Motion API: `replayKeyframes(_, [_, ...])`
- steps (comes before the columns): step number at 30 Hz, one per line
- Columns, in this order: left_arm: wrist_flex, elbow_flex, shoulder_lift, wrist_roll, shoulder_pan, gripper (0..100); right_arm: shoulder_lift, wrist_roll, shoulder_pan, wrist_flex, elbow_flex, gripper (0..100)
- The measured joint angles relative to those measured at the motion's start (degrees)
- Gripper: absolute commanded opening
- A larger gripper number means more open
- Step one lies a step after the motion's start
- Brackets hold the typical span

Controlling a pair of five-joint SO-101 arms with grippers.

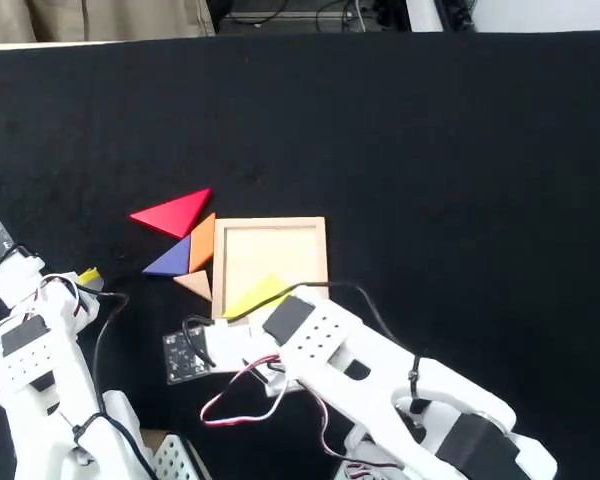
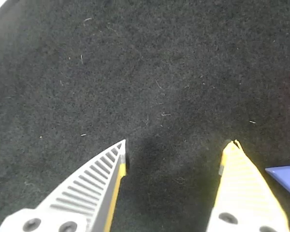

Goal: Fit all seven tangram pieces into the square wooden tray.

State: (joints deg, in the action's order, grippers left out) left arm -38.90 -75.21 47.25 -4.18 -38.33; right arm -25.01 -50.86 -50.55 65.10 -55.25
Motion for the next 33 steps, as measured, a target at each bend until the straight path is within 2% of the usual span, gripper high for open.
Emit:
replayKeyframes(8, [0.0,0.0,0.0,0.0,0.09,31,0.0,0.0,0.0,-2.46,-0.7,6.8])
replayKeyframes(13, [0.0,0.0,0.0,0.0,0.26,31,0.0,-3.43,0.0,-4.75,-2.81,2.2])
replayKeyframes(17, [0.0,0.0,0.0,0.0,0.26,31,0.0,-3.87,0.0,-4.84,-2.9,6.8])
replayKeyframes(23, [0.0,0.0,0.0,0.0,0.26,31,-0.09,0.88,-0.18,-4.75,-2.9,26.0])
replayKeyframes(33, [0.0,0.0,0.0,0.0,0.26,31,1.14,1.93,-1.58,-3.87,-2.9,26.9])
